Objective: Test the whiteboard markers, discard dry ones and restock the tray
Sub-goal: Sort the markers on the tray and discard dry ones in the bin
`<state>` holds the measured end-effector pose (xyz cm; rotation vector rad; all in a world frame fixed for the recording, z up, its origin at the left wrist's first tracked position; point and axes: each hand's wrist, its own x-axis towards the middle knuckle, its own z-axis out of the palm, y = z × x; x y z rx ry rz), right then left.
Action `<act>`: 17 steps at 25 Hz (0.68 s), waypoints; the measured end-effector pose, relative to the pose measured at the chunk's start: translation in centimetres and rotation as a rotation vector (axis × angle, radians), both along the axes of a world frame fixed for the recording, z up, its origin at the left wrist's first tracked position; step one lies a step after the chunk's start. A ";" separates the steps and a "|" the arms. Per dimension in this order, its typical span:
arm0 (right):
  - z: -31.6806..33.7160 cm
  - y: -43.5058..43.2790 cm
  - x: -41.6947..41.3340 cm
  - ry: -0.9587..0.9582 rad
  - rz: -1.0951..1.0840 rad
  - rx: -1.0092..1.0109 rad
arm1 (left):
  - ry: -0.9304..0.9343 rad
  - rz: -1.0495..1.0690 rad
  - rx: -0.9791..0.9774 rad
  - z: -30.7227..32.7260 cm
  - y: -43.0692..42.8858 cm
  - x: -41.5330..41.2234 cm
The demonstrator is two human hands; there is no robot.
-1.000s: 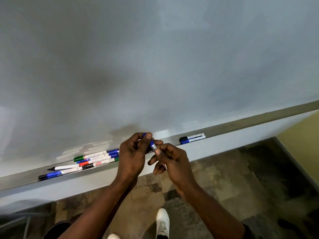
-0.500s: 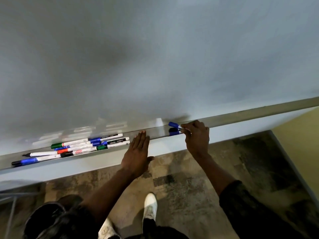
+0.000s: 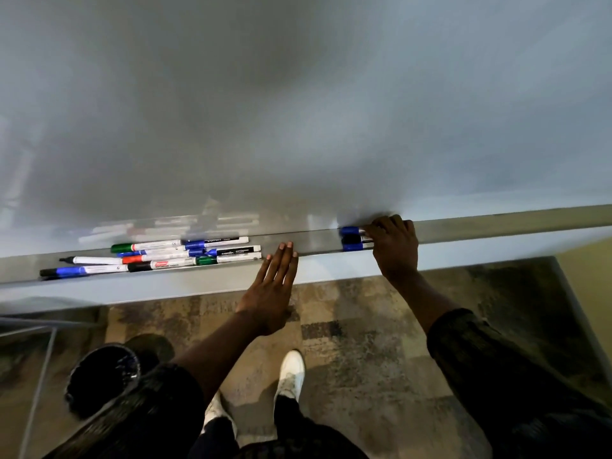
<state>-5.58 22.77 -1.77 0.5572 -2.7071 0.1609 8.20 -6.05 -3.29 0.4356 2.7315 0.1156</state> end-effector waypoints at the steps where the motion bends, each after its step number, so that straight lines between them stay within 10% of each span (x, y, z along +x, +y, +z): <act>1: -0.3 0.0 -0.1 -0.005 0.005 0.002 | -0.019 0.005 0.003 0.1 0.0 0.0; 17: -1.2 -1.6 1.4 -0.054 -0.020 -0.093 | -0.018 -0.002 -0.031 0.1 -0.3 -0.2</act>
